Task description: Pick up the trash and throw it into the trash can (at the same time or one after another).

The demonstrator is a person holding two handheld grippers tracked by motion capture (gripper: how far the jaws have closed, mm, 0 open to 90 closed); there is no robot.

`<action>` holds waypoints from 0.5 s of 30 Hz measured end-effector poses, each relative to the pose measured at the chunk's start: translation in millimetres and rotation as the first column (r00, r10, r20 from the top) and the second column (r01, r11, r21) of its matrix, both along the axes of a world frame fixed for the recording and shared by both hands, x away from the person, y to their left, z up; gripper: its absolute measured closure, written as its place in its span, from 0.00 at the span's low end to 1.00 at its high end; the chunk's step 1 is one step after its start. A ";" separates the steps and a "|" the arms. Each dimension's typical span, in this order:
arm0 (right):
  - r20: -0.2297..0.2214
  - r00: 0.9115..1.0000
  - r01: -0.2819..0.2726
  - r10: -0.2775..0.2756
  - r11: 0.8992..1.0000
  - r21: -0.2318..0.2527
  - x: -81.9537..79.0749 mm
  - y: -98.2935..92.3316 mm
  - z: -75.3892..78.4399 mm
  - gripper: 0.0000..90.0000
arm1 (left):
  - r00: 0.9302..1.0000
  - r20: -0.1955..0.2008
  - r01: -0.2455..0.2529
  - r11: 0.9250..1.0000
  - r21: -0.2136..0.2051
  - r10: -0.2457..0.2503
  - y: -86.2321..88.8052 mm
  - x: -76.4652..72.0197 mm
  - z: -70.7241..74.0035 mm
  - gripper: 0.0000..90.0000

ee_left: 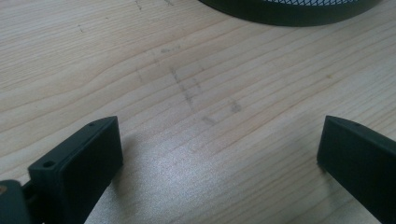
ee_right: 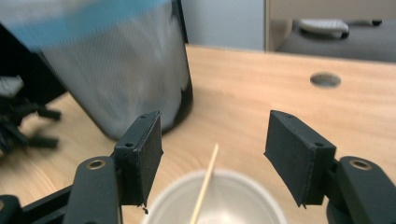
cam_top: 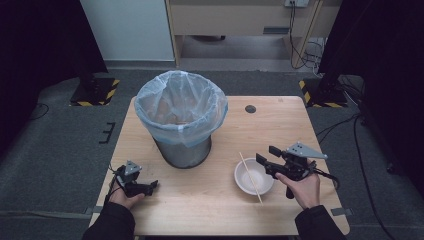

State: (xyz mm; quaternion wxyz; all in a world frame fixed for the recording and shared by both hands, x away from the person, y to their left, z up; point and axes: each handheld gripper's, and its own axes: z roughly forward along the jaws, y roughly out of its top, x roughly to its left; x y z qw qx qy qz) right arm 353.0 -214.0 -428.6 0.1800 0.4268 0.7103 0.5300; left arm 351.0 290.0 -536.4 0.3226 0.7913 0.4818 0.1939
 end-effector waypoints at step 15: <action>-0.191 0.982 -0.032 0.007 0.991 -0.128 -12.2 24.2 -50.4 0.60 | 1.000 0.001 0.000 1.000 -0.001 0.000 -0.3 -0.1 -0.1 0.00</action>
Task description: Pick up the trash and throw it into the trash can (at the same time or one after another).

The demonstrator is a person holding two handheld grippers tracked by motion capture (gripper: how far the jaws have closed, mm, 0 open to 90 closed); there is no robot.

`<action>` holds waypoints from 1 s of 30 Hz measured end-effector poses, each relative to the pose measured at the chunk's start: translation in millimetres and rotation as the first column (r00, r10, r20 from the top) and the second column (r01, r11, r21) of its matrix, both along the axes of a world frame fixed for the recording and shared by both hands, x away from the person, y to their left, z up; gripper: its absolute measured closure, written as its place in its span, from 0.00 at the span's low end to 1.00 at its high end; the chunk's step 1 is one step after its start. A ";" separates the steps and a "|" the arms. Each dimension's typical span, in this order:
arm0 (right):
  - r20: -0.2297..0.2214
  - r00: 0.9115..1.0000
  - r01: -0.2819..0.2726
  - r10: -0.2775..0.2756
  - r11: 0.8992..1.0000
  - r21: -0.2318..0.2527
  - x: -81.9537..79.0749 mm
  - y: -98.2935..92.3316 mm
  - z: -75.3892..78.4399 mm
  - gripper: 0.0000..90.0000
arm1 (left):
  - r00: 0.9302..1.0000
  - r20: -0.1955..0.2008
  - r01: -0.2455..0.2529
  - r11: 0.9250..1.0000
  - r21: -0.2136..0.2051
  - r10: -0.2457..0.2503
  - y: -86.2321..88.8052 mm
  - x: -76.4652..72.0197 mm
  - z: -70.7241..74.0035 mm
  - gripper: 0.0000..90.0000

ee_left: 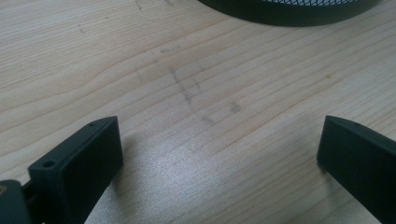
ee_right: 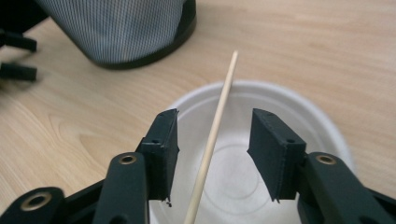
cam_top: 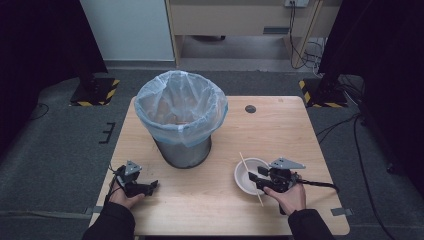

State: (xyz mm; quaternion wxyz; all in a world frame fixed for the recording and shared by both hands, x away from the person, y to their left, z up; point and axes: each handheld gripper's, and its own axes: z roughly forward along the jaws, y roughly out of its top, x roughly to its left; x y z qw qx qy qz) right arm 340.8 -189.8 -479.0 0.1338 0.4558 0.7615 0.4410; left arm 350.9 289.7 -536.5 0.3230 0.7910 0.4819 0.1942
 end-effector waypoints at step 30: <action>-0.117 0.993 -0.017 0.008 0.996 -0.083 6.2 1.3 -12.2 0.88 | 1.000 0.000 0.000 1.000 0.000 0.000 -0.3 0.4 0.0 0.00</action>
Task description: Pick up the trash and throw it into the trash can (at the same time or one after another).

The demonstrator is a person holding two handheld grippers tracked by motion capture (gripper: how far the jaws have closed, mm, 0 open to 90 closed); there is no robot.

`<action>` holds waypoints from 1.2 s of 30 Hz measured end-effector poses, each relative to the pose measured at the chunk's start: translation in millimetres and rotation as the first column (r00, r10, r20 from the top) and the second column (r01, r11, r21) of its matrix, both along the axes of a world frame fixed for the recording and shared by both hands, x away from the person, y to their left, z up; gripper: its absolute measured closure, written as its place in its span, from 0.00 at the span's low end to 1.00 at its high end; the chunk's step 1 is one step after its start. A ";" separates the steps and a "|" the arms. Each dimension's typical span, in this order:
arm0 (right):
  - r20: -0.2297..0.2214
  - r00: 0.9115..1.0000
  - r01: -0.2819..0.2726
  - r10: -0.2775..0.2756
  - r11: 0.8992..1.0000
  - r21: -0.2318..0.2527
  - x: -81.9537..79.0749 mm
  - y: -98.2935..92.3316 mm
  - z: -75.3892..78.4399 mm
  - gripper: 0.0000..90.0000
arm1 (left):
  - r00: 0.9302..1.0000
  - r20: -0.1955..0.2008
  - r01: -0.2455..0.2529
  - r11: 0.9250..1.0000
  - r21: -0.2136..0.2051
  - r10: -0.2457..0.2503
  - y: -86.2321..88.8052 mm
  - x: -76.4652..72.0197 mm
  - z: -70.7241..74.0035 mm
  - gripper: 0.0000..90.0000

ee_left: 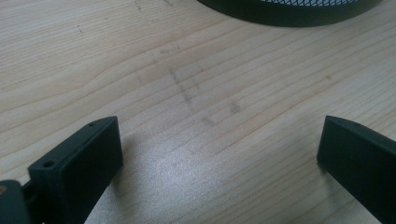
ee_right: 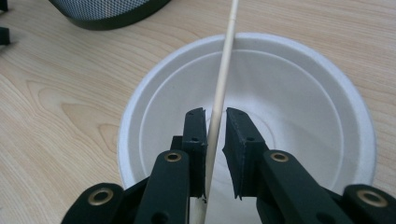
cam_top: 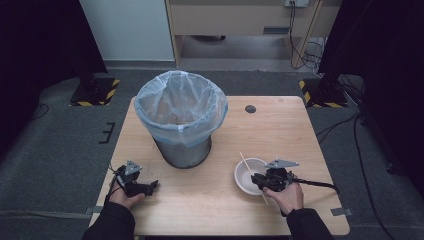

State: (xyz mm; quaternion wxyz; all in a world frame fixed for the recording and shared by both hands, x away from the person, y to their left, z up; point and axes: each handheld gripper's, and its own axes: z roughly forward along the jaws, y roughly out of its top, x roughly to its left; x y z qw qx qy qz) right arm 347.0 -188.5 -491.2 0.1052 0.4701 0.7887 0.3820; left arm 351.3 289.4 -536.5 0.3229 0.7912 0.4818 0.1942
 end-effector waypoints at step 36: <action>0.233 0.967 0.037 -0.099 0.965 0.258 3.5 -34.5 52.4 0.95 | 1.000 -0.001 0.002 1.000 -0.001 -0.002 0.2 0.2 0.1 0.00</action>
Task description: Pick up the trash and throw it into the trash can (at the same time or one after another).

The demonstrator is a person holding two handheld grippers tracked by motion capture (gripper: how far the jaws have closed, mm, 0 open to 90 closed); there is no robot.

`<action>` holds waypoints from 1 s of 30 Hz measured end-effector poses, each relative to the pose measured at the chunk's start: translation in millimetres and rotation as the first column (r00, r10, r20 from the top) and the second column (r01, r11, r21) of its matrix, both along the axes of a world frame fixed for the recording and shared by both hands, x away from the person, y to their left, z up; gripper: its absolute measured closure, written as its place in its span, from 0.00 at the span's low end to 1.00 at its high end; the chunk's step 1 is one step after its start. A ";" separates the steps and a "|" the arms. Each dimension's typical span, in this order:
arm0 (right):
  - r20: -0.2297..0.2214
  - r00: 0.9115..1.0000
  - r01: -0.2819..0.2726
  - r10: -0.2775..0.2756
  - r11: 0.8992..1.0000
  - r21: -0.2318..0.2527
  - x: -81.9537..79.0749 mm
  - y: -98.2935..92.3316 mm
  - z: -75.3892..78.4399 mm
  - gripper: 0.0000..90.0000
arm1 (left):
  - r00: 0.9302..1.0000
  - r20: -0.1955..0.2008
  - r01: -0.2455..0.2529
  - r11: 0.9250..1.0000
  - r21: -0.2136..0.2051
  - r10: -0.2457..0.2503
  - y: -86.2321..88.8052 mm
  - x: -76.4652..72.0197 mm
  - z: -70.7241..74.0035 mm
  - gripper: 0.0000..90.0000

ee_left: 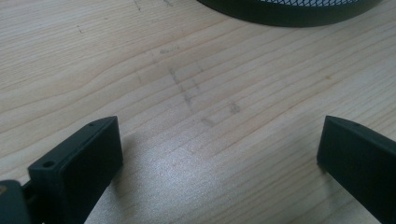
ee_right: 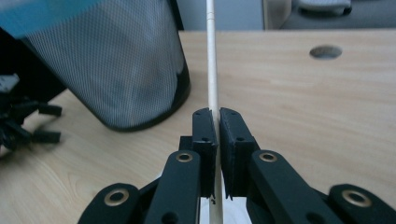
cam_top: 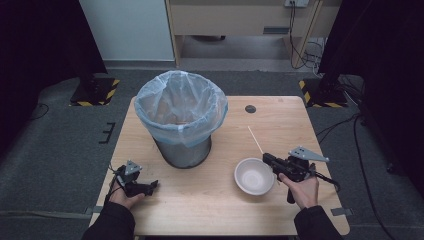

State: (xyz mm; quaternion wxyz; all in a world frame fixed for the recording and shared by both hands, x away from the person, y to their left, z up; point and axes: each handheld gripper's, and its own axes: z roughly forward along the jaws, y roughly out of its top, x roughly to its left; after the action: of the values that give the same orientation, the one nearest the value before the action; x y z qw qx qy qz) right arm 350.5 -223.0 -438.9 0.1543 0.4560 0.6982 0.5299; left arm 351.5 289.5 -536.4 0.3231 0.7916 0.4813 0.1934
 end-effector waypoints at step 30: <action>0.215 0.975 0.004 -0.048 0.980 0.201 3.1 -11.2 75.3 0.95 | 1.000 0.000 0.001 1.000 0.001 -0.001 0.0 0.1 0.0 0.00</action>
State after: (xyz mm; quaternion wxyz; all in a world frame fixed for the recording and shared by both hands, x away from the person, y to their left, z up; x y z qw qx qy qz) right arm 353.5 -234.2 -363.5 0.1908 0.4173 0.6142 0.6420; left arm 351.5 289.6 -536.4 0.3230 0.7919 0.4809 0.1935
